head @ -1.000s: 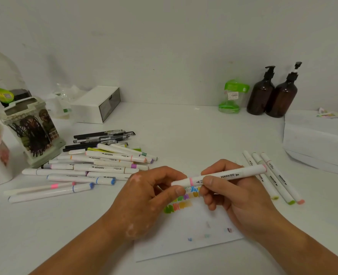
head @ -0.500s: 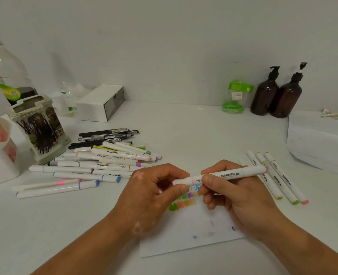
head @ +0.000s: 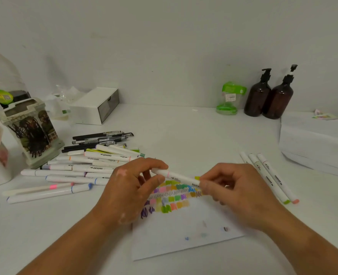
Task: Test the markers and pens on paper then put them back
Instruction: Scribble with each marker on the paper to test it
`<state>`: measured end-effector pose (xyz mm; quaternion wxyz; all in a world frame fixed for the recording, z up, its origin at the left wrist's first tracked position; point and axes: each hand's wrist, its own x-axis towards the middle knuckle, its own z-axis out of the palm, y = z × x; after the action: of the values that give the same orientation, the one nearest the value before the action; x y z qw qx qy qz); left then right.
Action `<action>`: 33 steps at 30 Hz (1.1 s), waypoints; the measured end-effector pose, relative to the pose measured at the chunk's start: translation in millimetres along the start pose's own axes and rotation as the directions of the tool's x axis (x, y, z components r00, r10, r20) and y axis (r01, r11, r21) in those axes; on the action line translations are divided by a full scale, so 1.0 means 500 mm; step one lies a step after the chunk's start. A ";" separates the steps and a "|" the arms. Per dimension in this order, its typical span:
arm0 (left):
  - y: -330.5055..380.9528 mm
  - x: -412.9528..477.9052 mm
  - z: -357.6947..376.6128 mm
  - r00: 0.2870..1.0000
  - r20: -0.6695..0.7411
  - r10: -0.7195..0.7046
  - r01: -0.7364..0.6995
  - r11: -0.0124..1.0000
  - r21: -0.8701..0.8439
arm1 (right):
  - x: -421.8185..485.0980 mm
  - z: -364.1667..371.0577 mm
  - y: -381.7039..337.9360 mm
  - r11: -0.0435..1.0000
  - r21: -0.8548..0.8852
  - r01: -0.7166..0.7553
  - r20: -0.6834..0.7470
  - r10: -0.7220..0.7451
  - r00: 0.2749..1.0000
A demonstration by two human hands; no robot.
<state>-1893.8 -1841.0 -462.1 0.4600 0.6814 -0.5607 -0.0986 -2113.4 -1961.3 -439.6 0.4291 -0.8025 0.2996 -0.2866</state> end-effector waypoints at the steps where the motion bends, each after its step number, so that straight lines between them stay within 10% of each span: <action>1: 0.002 -0.001 0.005 1.000 -0.005 0.016 -0.016 1.000 0.017 | -0.004 0.006 0.002 0.992 -0.127 0.020 0.011 -0.019 1.000; 6: 0.004 0.000 0.020 1.000 0.015 0.022 -0.022 1.000 0.019 | -0.013 0.016 -0.012 0.935 -0.355 0.017 0.098 0.019 0.995; 13: 0.000 0.001 0.011 0.999 -0.007 0.038 -0.038 0.999 0.025 | 0.035 -0.078 0.048 0.678 -0.626 -0.386 -0.323 0.224 0.919; 22: 0.004 -0.007 -0.005 1.000 -0.004 0.009 -0.009 0.999 0.032 | 0.047 -0.100 0.090 0.543 -0.684 -0.487 -0.409 0.267 0.873; 28: -0.006 -0.003 -0.063 0.994 -0.103 -0.025 0.035 0.995 0.094 | 0.036 -0.073 0.074 0.664 -0.670 -0.333 -0.337 0.128 0.933; 33: -0.043 -0.022 -0.177 0.990 -0.140 -0.032 0.087 0.909 0.407 | 0.003 -0.010 0.031 0.797 -0.603 0.039 0.073 0.007 0.997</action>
<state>-1825.7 -1786.9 -432.9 0.3383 0.7846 -0.5169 0.0524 -2120.0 -1972.0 -450.3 0.1589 -0.9096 0.3530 -0.1510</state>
